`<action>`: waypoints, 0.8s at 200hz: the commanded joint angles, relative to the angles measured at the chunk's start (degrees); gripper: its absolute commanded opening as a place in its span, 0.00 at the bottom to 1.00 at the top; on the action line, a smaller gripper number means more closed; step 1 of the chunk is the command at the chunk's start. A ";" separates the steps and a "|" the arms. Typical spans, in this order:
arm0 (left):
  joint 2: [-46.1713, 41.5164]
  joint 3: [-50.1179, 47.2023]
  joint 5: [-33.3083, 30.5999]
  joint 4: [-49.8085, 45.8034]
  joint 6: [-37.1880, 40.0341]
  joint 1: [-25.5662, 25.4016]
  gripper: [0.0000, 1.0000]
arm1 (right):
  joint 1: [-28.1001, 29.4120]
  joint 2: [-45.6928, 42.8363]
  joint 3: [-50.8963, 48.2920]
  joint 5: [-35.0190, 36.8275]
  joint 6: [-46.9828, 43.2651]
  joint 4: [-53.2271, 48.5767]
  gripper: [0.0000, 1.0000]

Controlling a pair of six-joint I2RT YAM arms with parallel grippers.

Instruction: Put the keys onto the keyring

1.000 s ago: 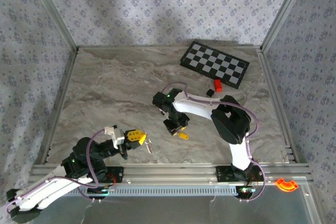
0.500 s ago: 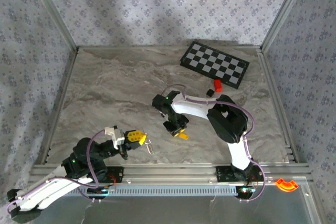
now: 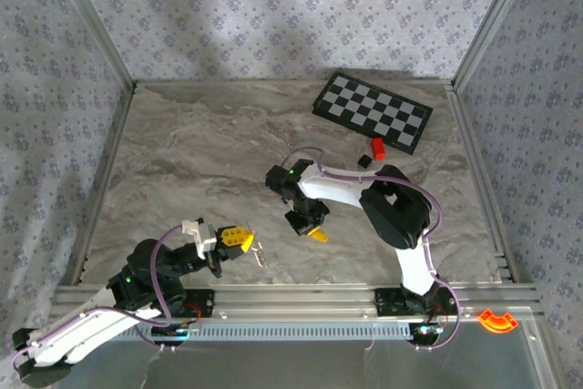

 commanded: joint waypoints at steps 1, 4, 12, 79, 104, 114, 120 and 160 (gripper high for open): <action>-0.70 0.02 -0.22 2.84 -0.82 0.15 0.00 | 0.56 -3.03 -3.03 3.33 3.36 1.00 0.03; -0.70 0.02 -0.20 2.81 -0.86 0.15 0.00 | 0.65 -3.48 -3.60 3.56 3.86 1.37 0.02; -0.65 0.03 -0.22 2.92 -0.84 0.09 0.00 | 0.99 -4.87 -5.01 4.45 5.27 2.71 0.01; -0.26 -0.37 -0.24 3.94 -1.35 0.15 0.00 | 5.11 -17.60 -19.78 13.69 17.85 18.20 0.00; -0.08 -0.28 -0.14 4.02 -1.44 0.16 0.00 | 8.39 -21.89 -24.50 18.67 19.45 26.69 0.00; -0.09 -0.23 -0.09 4.06 -1.52 0.21 0.00 | 9.52 -22.98 -26.23 20.47 19.69 29.40 0.00; -0.17 -0.25 -0.07 4.15 -1.53 0.17 0.00 | 9.85 -23.54 -27.19 21.27 19.88 31.21 0.00; -0.34 -0.10 0.28 3.81 -1.56 0.15 0.00 | 9.74 -23.12 -31.62 20.99 21.63 39.19 0.02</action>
